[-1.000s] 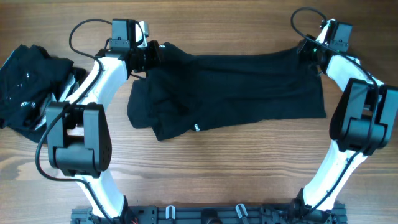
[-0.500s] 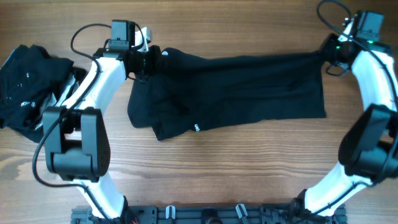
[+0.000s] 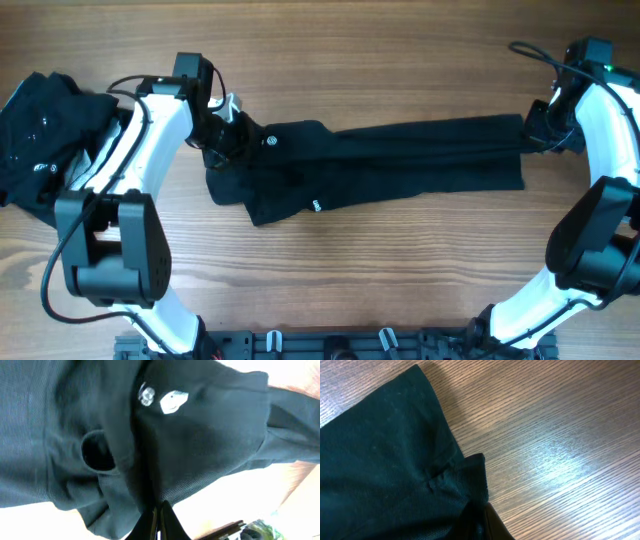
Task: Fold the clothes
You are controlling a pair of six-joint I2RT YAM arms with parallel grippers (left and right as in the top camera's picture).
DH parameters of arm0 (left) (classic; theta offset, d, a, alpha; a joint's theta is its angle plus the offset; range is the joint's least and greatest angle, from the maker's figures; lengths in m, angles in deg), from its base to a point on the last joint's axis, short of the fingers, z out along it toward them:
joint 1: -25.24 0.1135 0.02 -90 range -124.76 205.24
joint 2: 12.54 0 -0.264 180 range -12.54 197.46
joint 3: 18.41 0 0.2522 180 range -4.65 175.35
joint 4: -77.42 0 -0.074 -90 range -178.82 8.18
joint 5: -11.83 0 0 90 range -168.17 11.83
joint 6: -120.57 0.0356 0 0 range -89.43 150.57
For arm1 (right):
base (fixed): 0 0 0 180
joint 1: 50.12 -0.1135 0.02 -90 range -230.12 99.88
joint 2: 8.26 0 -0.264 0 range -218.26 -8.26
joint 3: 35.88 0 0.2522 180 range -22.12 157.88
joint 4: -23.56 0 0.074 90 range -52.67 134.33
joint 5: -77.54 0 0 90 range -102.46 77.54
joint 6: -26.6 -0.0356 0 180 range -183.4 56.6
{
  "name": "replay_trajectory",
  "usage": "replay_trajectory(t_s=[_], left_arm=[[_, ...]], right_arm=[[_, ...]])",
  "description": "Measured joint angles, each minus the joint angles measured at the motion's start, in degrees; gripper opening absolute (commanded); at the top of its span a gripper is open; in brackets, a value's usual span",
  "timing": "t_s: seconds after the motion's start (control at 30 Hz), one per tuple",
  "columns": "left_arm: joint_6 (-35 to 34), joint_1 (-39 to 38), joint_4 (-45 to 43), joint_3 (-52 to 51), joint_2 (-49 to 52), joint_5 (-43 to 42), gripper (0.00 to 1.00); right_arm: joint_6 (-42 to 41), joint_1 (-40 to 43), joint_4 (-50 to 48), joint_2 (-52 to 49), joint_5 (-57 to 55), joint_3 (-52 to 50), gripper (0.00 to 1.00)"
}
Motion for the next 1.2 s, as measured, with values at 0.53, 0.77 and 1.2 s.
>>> replay_trajectory(t_s=[0.53, 0.77, 1.2], left_arm=[[1.84, 0.00, 6.60, -0.50, -12.66, 1.60, 0.04], [2.14, -0.24, -3.98, -1.40, -11.82, 4.04, 0.55], [-0.15, -6.14, -7.82, -1.68, 5.55, 8.26, 0.04]], right_arm=[[2.45, 0.02, 7.37, 0.00, 1.40, 0.00, 0.15], [2.25, 0.02, 7.50, 0.00, 0.37, 0.00, 0.18], [2.25, 0.02, 7.45, 0.00, 0.39, 0.00, 0.19]])
